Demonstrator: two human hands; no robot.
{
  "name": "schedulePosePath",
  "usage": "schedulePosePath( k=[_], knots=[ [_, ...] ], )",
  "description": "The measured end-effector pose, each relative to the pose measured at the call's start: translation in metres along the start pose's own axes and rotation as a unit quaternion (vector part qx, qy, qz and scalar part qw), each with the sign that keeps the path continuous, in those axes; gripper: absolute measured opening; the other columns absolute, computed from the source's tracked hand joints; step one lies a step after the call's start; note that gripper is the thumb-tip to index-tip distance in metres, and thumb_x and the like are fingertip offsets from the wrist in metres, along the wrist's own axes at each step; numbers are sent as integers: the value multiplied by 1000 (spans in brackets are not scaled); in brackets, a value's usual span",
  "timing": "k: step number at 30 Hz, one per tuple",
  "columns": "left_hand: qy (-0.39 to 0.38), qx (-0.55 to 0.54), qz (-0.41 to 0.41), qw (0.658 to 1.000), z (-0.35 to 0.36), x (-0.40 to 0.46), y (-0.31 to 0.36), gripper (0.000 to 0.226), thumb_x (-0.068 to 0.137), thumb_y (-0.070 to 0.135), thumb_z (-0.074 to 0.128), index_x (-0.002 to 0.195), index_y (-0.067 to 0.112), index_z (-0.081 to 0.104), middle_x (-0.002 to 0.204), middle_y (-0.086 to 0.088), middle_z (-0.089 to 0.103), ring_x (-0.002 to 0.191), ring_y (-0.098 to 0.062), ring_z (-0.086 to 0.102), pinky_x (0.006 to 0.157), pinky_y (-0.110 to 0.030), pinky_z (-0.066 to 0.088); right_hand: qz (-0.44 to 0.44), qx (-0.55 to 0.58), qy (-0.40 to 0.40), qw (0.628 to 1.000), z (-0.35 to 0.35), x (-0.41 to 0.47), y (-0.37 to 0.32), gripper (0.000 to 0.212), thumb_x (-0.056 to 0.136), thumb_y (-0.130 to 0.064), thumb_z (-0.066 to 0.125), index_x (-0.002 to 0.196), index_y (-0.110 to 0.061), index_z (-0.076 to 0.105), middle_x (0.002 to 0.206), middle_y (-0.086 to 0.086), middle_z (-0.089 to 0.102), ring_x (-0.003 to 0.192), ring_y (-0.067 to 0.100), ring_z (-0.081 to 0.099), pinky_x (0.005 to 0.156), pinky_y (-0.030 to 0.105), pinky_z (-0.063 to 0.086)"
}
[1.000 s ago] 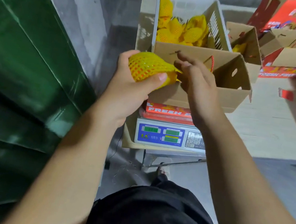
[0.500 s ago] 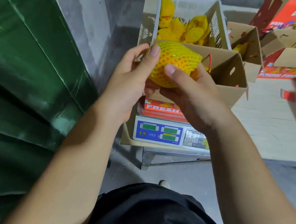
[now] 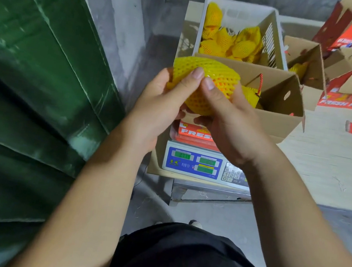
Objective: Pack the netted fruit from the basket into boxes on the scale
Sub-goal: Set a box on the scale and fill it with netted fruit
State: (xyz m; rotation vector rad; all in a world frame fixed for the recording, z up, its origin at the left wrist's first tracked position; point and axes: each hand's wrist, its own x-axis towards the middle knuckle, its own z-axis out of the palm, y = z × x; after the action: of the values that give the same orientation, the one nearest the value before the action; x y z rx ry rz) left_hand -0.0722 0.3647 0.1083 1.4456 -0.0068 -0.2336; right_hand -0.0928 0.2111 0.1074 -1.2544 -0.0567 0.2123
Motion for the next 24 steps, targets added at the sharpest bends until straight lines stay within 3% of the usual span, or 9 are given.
schedulePosePath(
  k=[4,6,10,13,15,17,19,22,24],
  knots=[
    [-12,-27,-55,998,-4,-1,-1,99,59,75,87,142,32,54,125,4,76,108,-22,77,93,-46,61,35,-20,-19,999,-3,-1,-5,45,107,-30,52,146,-11,44,140,34,53,121,72,43,88,89,36],
    [-29,-40,-60,997,-6,-1,-1,97,62,71,88,143,32,52,125,3,76,107,-26,77,91,-46,63,38,-37,-32,998,-4,-2,-10,45,109,-28,47,149,-10,43,142,31,54,126,68,45,94,87,37],
    [-57,-58,-70,994,-9,2,-4,88,73,61,85,145,40,39,134,1,70,109,-30,76,91,-48,63,26,-62,-39,997,-14,-2,-21,45,112,-24,39,155,-11,39,148,16,57,132,40,58,107,68,45],
    [-74,-53,-80,993,-13,4,-4,85,72,59,86,142,47,38,140,0,65,113,-29,74,93,-50,61,1,-131,-38,991,-16,-3,-26,35,112,-27,42,142,-15,56,134,8,69,122,29,68,98,55,57],
    [-99,-57,-86,990,-15,6,-5,81,77,51,85,145,36,44,135,-3,70,114,-31,74,95,-52,60,-48,-215,-18,975,-14,-4,-27,27,111,-27,45,131,-20,63,126,2,73,117,22,70,94,46,61],
    [-115,-75,-90,987,-15,6,-5,72,84,43,82,147,26,50,130,-8,73,116,-33,73,97,-52,59,-100,-265,20,959,-12,-4,-25,25,109,-29,51,129,-17,61,124,4,72,118,23,68,96,52,59],
    [-112,-95,-90,985,-15,6,-5,66,91,37,79,148,19,52,130,-12,73,119,-35,71,101,-55,57,-128,-270,59,952,-9,-3,-21,23,106,-32,58,123,-17,57,121,5,69,115,25,68,88,56,60],
    [-103,-102,-78,986,-15,8,-5,61,94,33,76,148,15,53,132,-13,72,121,-34,70,103,-55,56,-147,-251,81,953,-4,-2,-16,24,102,-31,66,116,-15,55,116,7,67,109,26,70,71,55,64],
    [-79,-112,-79,987,-16,8,-3,65,92,36,78,148,16,52,132,-12,72,119,-34,71,100,-52,58,-158,-224,83,958,-2,-1,-14,26,100,-26,69,118,-14,56,117,4,68,108,21,70,73,54,65]
  ],
)
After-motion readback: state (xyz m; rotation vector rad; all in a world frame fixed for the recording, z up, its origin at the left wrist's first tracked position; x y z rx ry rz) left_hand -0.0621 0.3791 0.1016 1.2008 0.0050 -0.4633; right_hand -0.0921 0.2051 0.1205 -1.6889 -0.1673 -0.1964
